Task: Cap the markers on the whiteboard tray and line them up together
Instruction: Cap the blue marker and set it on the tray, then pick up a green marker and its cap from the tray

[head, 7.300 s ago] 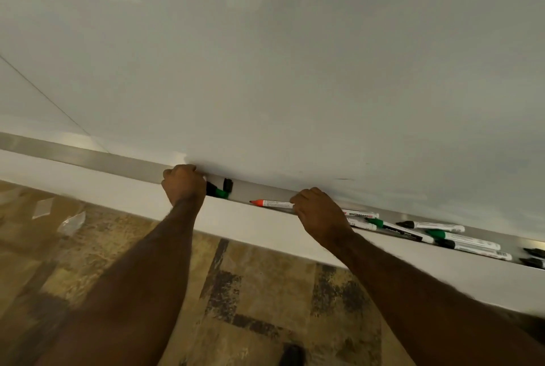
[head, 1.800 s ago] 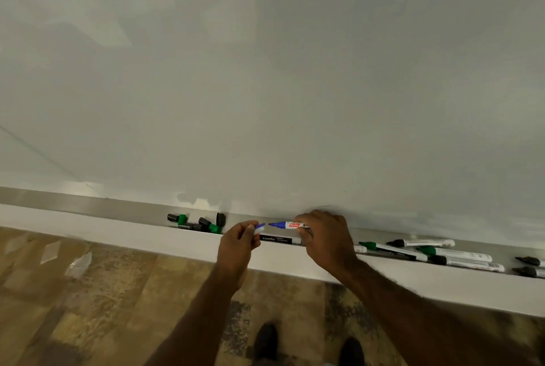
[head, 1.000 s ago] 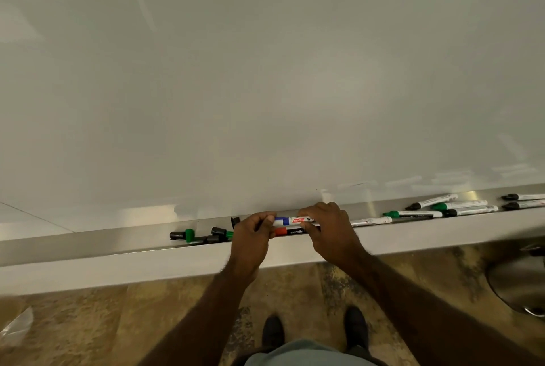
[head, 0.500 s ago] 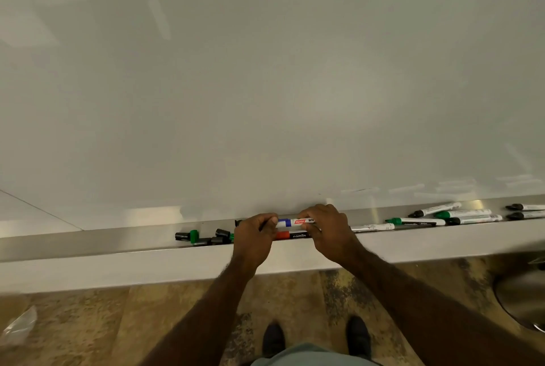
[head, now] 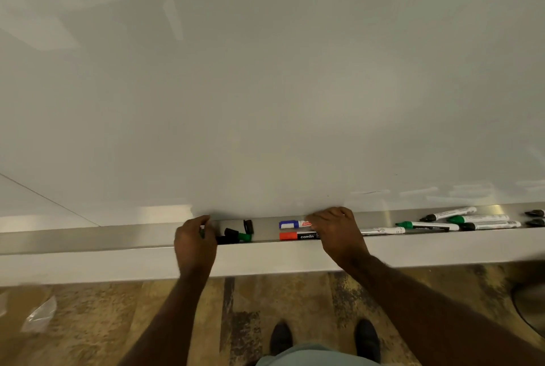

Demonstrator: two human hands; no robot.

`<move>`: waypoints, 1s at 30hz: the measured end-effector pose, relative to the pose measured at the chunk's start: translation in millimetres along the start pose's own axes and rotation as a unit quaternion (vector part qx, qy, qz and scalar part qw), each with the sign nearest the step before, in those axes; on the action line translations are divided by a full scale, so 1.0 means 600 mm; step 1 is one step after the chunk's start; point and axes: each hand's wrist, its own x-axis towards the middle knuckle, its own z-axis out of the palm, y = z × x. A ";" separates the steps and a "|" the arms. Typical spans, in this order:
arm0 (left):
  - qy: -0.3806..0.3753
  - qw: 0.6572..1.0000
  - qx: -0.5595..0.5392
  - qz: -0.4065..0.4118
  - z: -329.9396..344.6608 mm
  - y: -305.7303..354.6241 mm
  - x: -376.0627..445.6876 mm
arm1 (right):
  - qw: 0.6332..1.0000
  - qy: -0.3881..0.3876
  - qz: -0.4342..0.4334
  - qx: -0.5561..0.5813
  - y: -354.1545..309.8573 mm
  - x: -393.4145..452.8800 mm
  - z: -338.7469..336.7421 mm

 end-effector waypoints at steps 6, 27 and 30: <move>-0.096 0.991 0.092 0.006 -0.012 -0.037 0.021 | 0.995 0.094 -0.029 -0.006 0.012 -0.007 -0.001; -0.067 0.990 0.123 0.015 -0.012 -0.069 0.027 | 0.988 0.143 0.057 -0.015 0.131 -0.058 -0.022; -0.065 0.988 0.136 0.025 -0.008 -0.073 0.033 | 0.987 0.145 0.075 -0.002 0.160 -0.071 -0.043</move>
